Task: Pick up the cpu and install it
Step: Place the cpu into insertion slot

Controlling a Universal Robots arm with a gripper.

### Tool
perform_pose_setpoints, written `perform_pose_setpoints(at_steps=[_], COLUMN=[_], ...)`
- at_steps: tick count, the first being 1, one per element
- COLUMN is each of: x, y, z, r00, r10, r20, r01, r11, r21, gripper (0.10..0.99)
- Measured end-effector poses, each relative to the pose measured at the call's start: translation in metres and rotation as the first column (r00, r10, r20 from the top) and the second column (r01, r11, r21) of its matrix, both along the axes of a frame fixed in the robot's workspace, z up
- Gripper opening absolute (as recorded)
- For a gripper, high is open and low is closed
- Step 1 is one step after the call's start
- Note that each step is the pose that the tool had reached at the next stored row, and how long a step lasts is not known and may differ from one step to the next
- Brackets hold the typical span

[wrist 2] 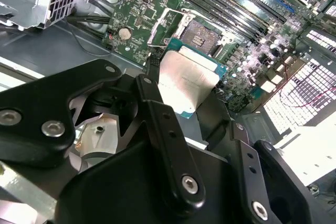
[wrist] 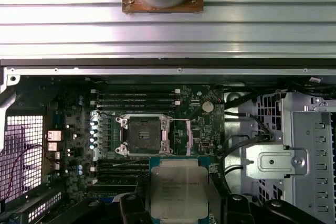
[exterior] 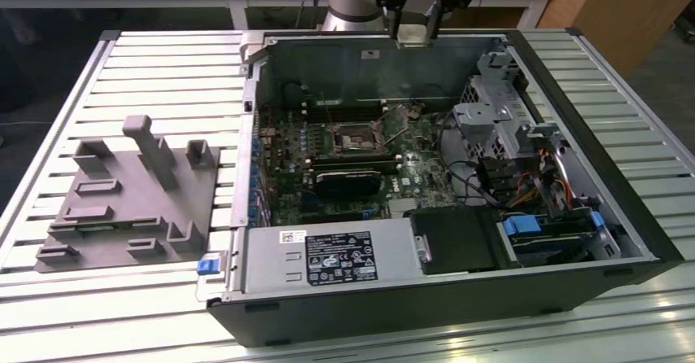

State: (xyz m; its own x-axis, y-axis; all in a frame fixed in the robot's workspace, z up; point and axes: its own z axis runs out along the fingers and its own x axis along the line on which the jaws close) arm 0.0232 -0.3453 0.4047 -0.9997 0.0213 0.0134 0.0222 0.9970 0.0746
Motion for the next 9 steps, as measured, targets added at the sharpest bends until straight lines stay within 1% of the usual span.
perform_pose_setpoints(at_steps=[9], x=[-0.0038], y=[0.0000], z=[0.0000], r00=[1.0000], r10=[-0.006], r20=[-0.0001], r01=[0.006], r11=[1.0000], r21=[0.000], gripper=[0.533])
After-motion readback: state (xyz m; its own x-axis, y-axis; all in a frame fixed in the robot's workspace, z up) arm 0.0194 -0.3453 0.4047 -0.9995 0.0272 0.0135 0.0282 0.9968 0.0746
